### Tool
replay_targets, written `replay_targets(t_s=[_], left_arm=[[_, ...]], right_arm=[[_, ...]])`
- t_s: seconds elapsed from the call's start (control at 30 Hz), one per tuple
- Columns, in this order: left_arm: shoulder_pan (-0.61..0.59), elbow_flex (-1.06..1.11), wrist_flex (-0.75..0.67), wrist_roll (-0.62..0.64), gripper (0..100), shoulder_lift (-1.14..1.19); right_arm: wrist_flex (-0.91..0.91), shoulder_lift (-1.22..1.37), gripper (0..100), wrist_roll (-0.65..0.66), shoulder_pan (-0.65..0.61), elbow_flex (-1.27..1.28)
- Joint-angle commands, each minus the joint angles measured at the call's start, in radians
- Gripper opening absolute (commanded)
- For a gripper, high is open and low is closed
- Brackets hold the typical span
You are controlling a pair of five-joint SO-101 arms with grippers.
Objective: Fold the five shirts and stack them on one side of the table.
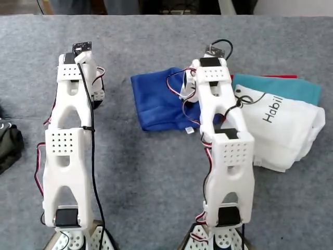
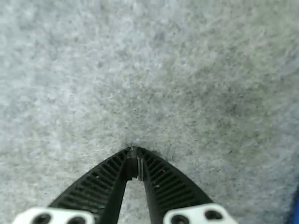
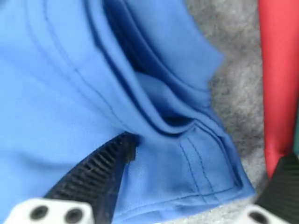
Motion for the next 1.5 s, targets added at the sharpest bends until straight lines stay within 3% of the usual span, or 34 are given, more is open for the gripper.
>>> replay_targets(t_s=[0.0,0.43,1.07,1.47], left_arm=[[-0.024,-0.013,-0.028,0.029,3,0.002],[-0.022,0.018,-0.026,0.055,3,0.002],[-0.024,0.010,-0.020,0.054,3,0.002],[-0.024,0.012,-0.020,0.051,3,0.002]], right_arm=[[0.051,-0.001,44.6,-0.012,-0.017,-0.054],[0.249,0.004,44.5,-0.012,-0.017,-0.257],[0.244,0.088,44.5,-0.014,-0.095,-0.354],[0.180,0.090,44.5,-0.014,-0.078,-0.177]])
